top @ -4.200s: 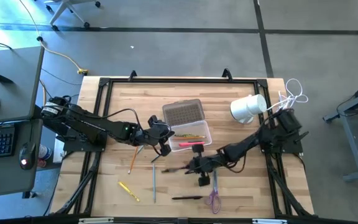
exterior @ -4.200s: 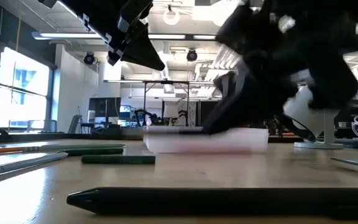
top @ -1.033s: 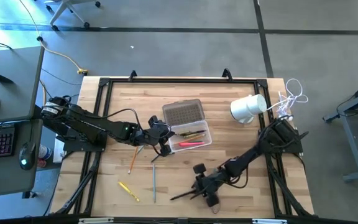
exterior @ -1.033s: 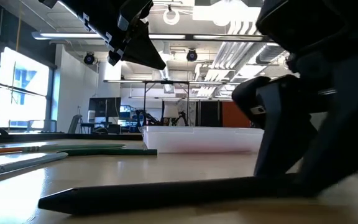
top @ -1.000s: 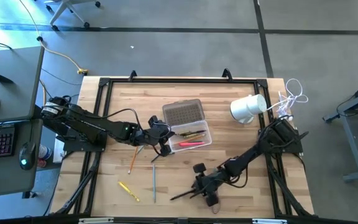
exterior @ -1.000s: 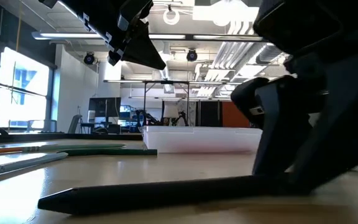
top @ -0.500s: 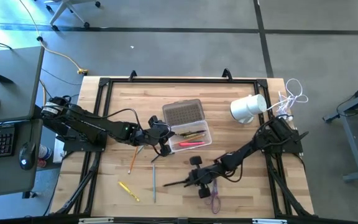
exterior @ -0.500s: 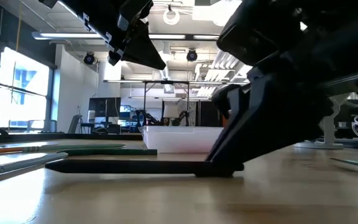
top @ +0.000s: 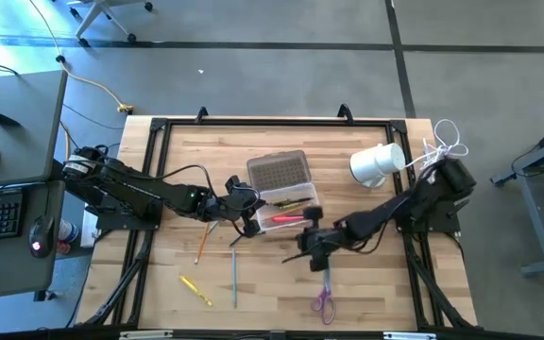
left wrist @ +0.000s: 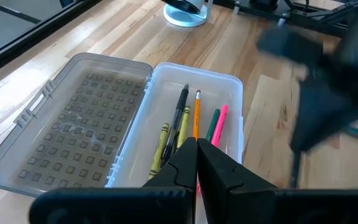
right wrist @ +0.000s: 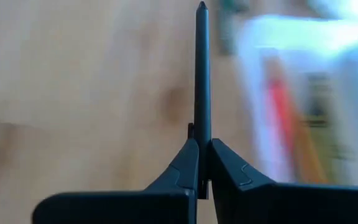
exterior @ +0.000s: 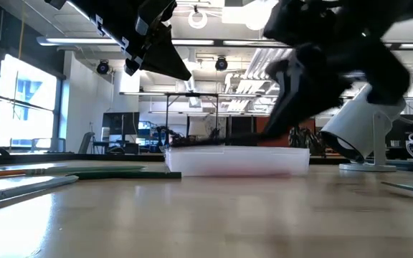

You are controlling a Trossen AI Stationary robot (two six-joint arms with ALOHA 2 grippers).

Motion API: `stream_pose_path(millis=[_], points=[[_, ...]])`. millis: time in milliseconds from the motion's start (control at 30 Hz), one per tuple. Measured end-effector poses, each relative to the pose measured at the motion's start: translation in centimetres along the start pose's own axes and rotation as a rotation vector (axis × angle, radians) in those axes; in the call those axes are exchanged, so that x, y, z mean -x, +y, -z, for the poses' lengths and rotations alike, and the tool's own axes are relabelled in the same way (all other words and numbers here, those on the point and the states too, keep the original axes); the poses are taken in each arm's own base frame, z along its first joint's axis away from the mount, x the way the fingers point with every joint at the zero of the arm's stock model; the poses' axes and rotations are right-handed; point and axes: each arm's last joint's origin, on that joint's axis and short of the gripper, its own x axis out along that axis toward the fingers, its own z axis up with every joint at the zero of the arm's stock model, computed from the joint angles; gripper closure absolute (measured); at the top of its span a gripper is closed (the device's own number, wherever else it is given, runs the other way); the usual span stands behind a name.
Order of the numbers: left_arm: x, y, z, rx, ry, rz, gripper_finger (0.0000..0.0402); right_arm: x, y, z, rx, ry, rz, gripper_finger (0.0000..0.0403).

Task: Pick & place school supplies into a supply box
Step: Put the black pen into the gray supply box, then put the light blue pencil into the gray supply box

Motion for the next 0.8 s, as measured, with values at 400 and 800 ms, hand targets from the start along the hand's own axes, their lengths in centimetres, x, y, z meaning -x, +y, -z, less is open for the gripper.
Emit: stream_pose_path(millis=[400, 800], points=[[0.0, 0.0, 0.0, 0.0, 0.001, 0.004, 0.0355, 1.4, -7.8, 0.4, -0.097, 0.1, 0.119, 0.0395], [0.0, 0.0, 0.0, 0.0, 0.001, 0.005, 0.0355, -1.3, -8.9, 1.7, -0.036, 0.15, 0.186, 0.0319]])
